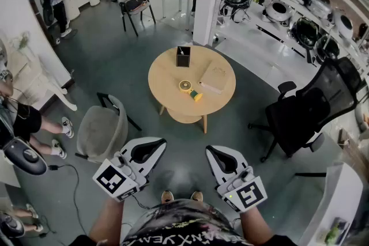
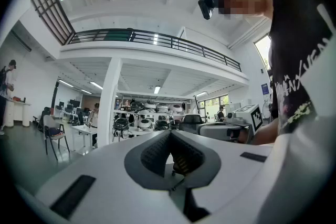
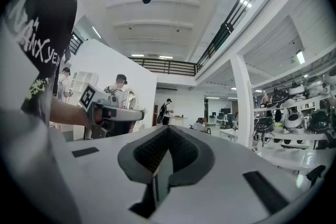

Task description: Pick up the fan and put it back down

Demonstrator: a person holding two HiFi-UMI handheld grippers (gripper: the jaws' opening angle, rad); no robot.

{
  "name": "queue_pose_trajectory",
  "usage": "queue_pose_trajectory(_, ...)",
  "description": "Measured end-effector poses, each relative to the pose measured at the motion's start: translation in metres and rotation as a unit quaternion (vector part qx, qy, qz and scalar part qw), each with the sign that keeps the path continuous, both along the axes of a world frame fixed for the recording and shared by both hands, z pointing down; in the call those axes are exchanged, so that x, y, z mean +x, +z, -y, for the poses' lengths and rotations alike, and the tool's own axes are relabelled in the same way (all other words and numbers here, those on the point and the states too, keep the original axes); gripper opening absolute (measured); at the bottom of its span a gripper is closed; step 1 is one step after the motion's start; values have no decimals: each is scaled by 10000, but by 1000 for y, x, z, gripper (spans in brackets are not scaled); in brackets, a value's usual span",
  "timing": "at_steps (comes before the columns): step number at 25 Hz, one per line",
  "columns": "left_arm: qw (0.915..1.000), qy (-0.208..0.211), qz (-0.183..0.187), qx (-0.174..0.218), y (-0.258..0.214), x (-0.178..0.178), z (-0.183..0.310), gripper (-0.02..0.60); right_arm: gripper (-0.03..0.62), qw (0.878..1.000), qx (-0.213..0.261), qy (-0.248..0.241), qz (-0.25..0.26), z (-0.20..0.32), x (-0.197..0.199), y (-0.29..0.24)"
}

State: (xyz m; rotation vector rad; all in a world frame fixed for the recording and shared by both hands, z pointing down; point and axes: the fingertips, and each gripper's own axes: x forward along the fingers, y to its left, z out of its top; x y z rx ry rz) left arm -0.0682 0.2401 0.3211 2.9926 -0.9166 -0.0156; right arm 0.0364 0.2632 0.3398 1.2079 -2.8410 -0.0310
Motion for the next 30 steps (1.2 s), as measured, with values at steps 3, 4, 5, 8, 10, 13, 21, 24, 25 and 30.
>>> queue_pose_trajectory(3, 10000, 15, -13, 2, 1, 1, 0, 12, -2, 9999, 92, 37, 12, 1, 1, -1)
queue_pose_trajectory(4, 10000, 23, -15, 3, 1, 1, 0, 12, -2, 9999, 108, 49, 10, 2, 1, -2)
queue_pose_trajectory(5, 10000, 34, -13, 1, 1, 2, 1, 12, -2, 10000, 80, 46, -13, 2, 1, 0)
queue_pose_trajectory(8, 10000, 69, -3, -11, 3, 3, 3, 12, -1, 10000, 31, 41, -36, 4, 1, 2)
queue_pose_trajectory(10, 10000, 83, 4, -18, 5, 4, 4, 12, 0, 10000, -46, 24, -2, 6, 0, 5)
queue_pose_trajectory(13, 10000, 82, 12, -25, 4, 4, 5, 12, 2, 9998, -191, 14, 61, 7, 1, 9)
queue_pose_trajectory(21, 9999, 49, 37, -108, 8, 5, 7, 12, 2, 9996, -199, 33, 196, 11, 3, 7)
queue_pose_trajectory(24, 9999, 33, 34, -113, 10, 4, 7, 12, 3, 9994, -231, 66, 237, 13, 5, 8)
queue_pose_trajectory(25, 9999, 27, 28, -112, 10, 3, 7, 12, 3, 9994, -244, 76, 229, 14, 5, 10)
queue_pose_trajectory(30, 9999, -7, 12, -126, 12, 1, 10, 12, 5, 9992, -340, 128, 146, 18, 5, 15)
